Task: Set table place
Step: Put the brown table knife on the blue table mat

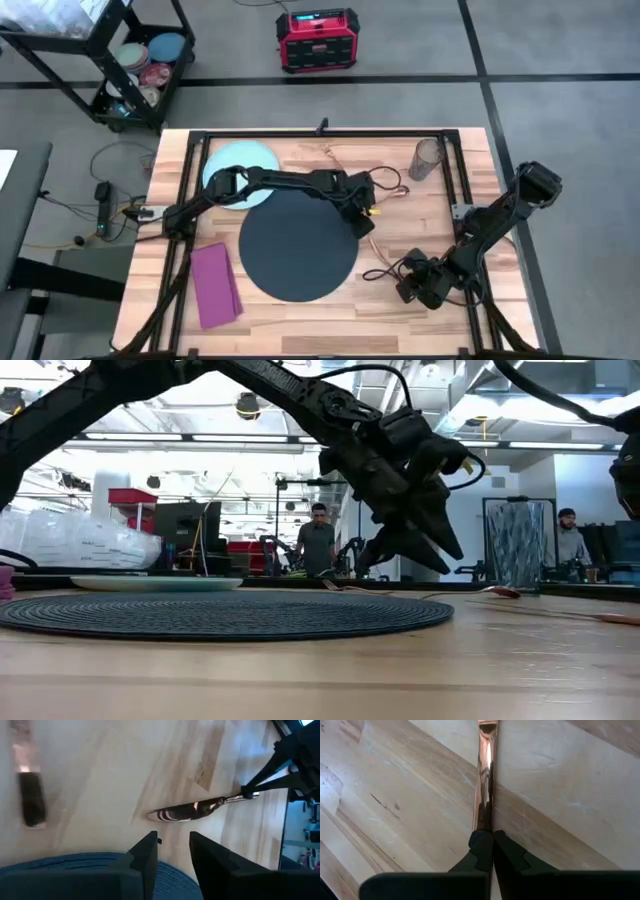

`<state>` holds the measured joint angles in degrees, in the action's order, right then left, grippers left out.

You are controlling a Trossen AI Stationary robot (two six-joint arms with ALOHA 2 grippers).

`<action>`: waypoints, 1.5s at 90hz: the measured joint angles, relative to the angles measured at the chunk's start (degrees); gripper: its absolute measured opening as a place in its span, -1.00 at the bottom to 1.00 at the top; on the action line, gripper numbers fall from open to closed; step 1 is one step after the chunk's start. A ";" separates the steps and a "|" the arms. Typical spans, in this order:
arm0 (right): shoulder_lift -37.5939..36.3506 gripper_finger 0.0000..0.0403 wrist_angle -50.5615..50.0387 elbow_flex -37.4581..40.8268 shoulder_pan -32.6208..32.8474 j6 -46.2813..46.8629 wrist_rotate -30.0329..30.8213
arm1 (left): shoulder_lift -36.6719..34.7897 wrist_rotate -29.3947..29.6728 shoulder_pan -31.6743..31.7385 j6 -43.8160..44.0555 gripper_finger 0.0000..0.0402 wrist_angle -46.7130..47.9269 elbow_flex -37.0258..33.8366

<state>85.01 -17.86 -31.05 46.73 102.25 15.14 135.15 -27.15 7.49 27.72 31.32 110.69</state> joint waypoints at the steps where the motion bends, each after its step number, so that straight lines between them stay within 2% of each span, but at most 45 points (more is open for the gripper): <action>1: 0.00 -1.00 0.08 0.00 -0.05 -0.08 0.01 | 0.00 -0.10 -0.01 0.00 -0.52 -0.02 0.00; 24: 0.07 -1.00 0.71 0.07 -0.71 -0.86 0.04 | 2.87 -1.43 -0.38 0.34 -0.52 0.48 -0.07; 32: 0.07 -1.00 0.82 0.09 -0.63 -0.84 0.23 | 4.19 -4.03 -0.36 1.00 -0.52 0.38 -0.07; 53: 0.07 -1.00 0.99 0.09 -0.63 -0.73 0.24 | 4.46 -5.15 0.17 1.91 -0.52 -0.03 0.12; 77: 0.07 -1.00 1.17 0.09 -0.63 -0.73 0.29 | 4.44 -4.96 1.24 2.10 -0.52 -1.89 2.74; 135: 0.17 -1.00 2.15 0.11 -0.78 -0.73 0.52 | 4.51 -3.25 1.18 -1.36 -0.52 0.06 2.80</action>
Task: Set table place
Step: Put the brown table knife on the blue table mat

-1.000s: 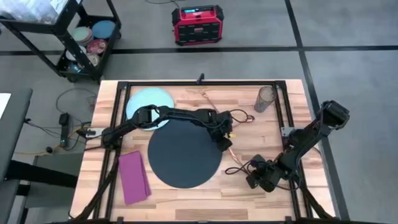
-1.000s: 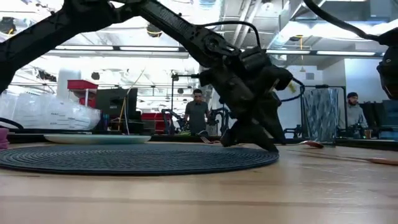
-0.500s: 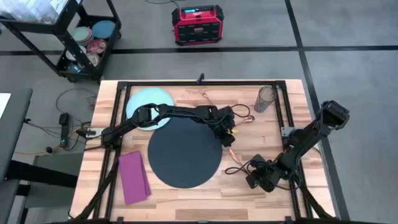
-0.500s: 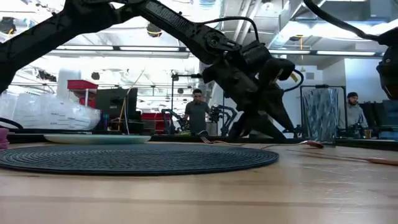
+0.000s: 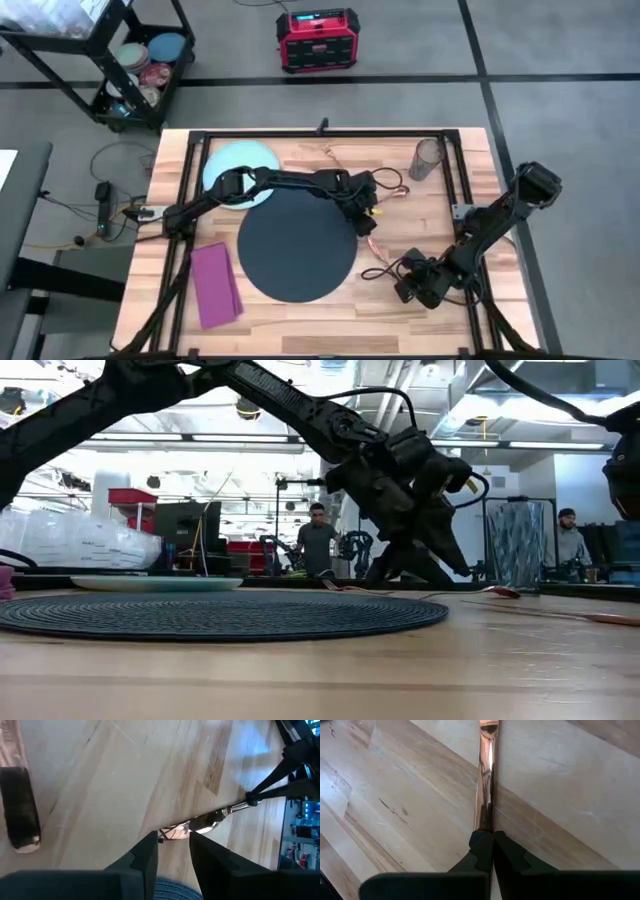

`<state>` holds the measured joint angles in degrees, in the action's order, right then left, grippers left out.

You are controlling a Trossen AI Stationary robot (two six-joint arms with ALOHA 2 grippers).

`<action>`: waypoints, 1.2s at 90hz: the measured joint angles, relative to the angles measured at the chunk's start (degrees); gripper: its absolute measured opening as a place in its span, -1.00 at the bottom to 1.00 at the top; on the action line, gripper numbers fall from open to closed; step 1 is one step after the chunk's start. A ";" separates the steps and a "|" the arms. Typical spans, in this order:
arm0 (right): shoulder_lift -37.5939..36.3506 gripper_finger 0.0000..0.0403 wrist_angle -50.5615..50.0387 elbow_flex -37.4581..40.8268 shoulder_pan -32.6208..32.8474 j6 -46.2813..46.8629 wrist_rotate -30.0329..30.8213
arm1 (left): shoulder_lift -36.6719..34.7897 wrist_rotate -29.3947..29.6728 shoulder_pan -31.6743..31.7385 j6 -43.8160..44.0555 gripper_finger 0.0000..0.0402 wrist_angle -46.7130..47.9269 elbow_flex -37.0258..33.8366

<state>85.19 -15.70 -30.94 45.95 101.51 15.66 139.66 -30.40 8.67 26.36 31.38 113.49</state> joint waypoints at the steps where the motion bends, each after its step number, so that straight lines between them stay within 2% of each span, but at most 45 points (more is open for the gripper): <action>1: 0.00 -1.00 0.00 0.00 0.00 0.00 0.00 | 0.01 0.09 0.00 -0.13 -0.52 0.25 0.00; 27: 0.00 -1.00 0.01 0.00 -0.15 0.00 -0.05 | 0.10 3.24 0.13 -3.27 -0.52 1.83 0.00; 48: 0.00 -1.00 0.31 -0.02 -1.01 -0.23 -0.55 | 1.04 0.77 0.28 -2.64 -0.52 1.71 -0.08; 108: 0.04 -1.00 1.20 -0.02 -2.89 -2.75 -0.59 | 1.06 0.69 -0.51 -2.60 -0.52 0.91 -0.13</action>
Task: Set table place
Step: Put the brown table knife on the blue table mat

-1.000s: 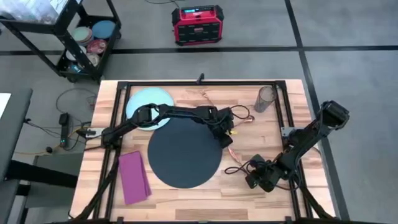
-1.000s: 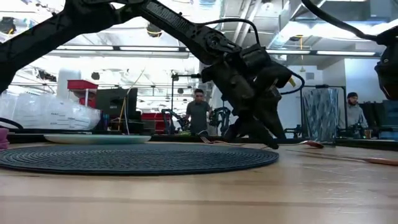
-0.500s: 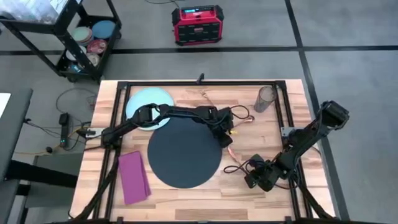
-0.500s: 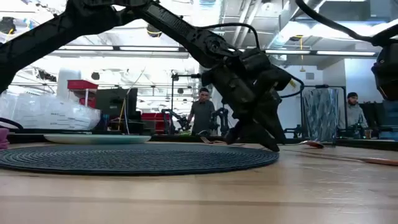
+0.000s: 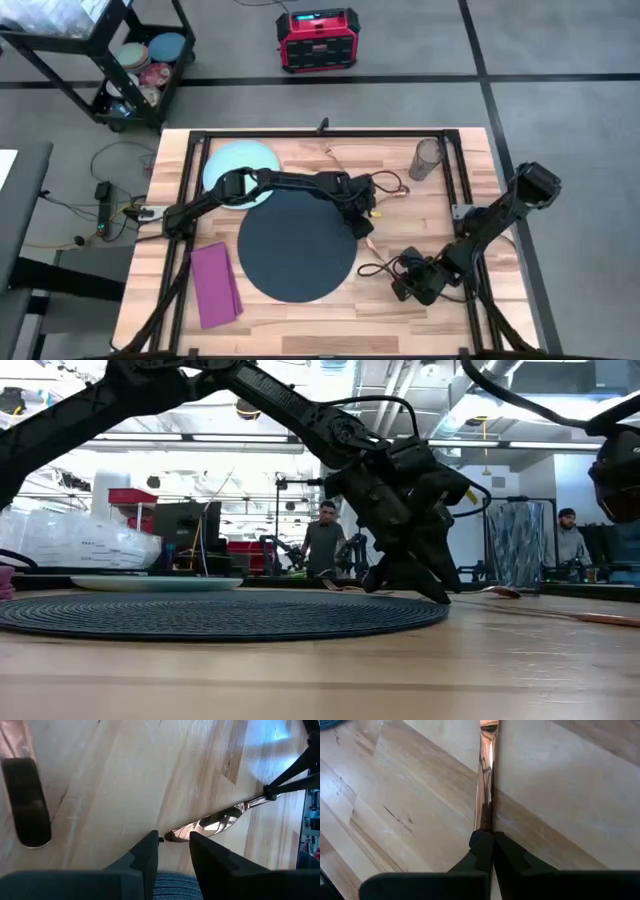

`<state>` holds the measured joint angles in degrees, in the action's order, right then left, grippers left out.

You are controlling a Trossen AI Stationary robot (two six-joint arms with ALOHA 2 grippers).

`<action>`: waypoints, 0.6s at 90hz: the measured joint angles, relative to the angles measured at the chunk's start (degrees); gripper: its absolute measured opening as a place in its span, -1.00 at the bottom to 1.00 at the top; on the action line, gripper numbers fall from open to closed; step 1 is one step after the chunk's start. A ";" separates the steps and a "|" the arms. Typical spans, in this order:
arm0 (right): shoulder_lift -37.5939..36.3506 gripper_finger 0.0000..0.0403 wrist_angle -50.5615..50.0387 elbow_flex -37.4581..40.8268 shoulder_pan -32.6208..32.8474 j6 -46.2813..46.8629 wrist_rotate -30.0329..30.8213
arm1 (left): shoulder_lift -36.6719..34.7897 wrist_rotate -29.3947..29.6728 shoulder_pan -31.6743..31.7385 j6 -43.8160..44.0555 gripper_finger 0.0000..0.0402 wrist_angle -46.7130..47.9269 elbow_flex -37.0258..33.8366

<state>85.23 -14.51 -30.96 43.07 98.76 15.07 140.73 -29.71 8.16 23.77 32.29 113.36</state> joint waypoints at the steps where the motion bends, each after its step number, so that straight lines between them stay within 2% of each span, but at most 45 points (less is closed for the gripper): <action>1: 0.00 -1.00 0.01 0.00 -0.02 -0.03 0.01 | 0.00 0.00 -0.01 -0.01 -0.52 -0.01 0.00; 38: -0.01 -1.00 0.06 0.00 -0.09 -0.25 0.07 | 0.02 -1.11 -0.50 -0.06 -0.54 -1.27 -0.09; 54: -0.02 -1.00 0.05 0.00 -0.09 -0.26 0.07 | 0.04 -1.14 -0.50 -0.71 -0.75 -1.39 -0.09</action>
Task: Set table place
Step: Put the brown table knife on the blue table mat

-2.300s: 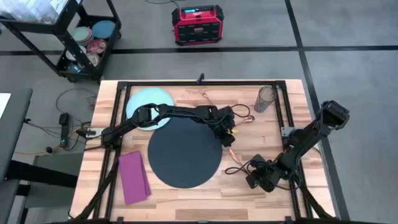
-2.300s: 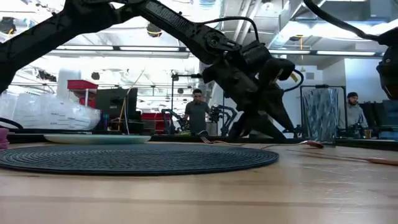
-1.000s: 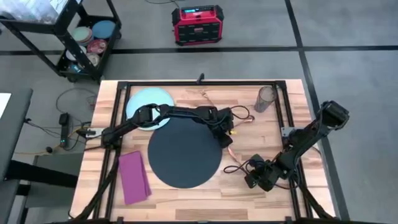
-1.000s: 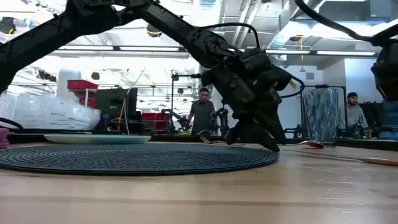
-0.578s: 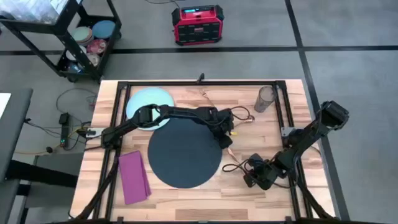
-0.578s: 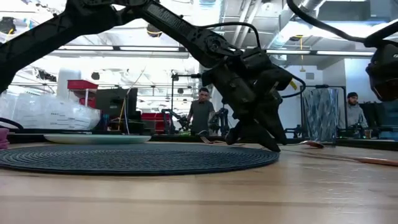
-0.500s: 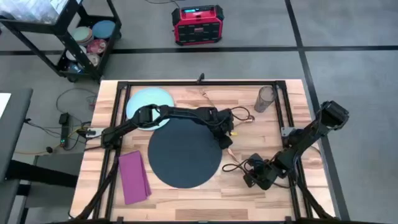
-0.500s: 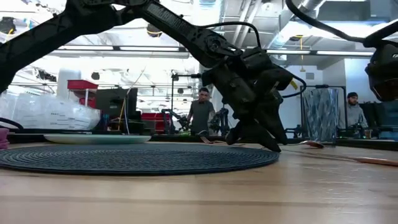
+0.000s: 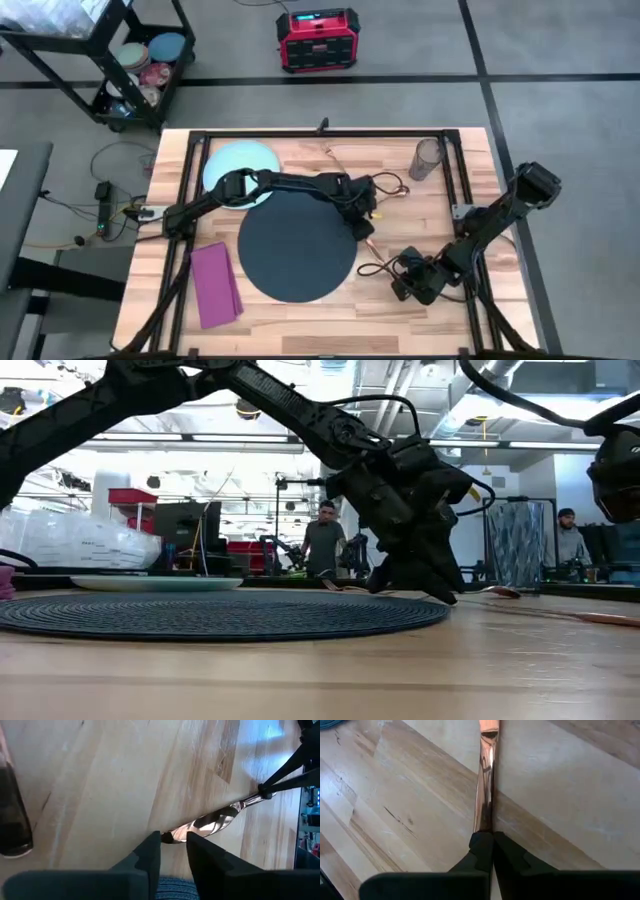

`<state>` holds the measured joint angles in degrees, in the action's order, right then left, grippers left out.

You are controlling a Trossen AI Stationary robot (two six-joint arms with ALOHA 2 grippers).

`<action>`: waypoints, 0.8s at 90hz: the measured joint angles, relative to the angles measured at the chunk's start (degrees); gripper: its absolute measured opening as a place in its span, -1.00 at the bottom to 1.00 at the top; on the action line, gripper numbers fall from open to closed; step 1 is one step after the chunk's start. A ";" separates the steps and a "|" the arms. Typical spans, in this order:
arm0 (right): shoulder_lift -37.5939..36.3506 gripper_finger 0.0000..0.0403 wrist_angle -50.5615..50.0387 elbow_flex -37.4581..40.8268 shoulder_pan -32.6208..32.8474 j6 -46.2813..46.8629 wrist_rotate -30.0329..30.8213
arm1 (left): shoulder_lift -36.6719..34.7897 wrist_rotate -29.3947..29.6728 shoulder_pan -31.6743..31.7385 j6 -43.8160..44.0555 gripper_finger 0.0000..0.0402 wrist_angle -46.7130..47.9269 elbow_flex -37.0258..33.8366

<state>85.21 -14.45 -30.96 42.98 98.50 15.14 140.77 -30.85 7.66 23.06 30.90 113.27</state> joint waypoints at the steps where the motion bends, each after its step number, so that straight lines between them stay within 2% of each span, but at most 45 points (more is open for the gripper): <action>1: 0.00 -1.00 0.01 0.00 0.00 0.01 0.00 | 0.00 0.00 0.00 -0.11 -0.77 0.05 0.00; 8: 0.00 -1.00 0.00 0.00 0.00 0.00 0.00 | 0.00 -0.18 0.00 -1.24 -0.93 0.36 0.00; 17: 0.00 -1.00 0.00 0.00 0.00 0.01 0.00 | 0.00 -1.87 0.01 -2.24 -0.98 0.57 0.00; 39: -0.02 -1.00 -0.03 0.00 0.00 0.00 0.00 | 0.00 -4.29 0.03 -3.94 -1.00 2.85 1.06; 72: -0.02 -1.00 -0.09 0.00 -0.02 0.02 0.00 | 0.00 -5.18 0.02 -9.15 -1.00 11.08 8.24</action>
<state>85.19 -14.54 -30.96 42.96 98.52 15.14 140.77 -36.03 7.68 13.91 41.98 121.52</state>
